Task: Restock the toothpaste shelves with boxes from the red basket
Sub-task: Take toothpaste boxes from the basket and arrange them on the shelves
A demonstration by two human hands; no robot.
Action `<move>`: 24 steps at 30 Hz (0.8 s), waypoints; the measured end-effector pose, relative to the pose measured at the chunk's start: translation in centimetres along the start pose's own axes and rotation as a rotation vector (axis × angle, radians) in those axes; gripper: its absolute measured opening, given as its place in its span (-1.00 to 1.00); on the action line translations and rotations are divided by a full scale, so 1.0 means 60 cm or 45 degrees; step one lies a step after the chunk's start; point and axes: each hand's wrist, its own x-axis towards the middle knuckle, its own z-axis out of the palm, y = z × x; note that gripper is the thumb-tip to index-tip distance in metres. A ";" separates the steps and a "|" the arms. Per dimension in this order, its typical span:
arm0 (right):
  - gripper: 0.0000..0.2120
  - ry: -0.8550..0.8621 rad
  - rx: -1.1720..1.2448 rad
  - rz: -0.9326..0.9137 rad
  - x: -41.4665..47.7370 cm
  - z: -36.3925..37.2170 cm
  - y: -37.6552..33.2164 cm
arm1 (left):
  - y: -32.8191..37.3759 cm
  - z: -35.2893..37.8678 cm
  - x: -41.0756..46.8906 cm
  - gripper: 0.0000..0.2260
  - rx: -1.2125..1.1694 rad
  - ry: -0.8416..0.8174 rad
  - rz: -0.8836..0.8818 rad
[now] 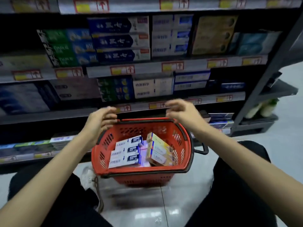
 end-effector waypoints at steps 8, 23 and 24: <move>-0.64 -0.694 -1.229 0.189 0.045 0.086 0.270 | -0.208 0.004 0.115 -0.67 1.109 -0.427 -0.511; -0.61 -0.894 -1.821 0.213 0.024 0.035 0.349 | -0.292 0.066 0.146 -0.54 2.417 -0.889 -0.552; -0.63 -0.912 -1.848 0.251 0.019 0.025 0.348 | -0.296 0.078 0.144 -0.54 2.438 -0.921 -0.527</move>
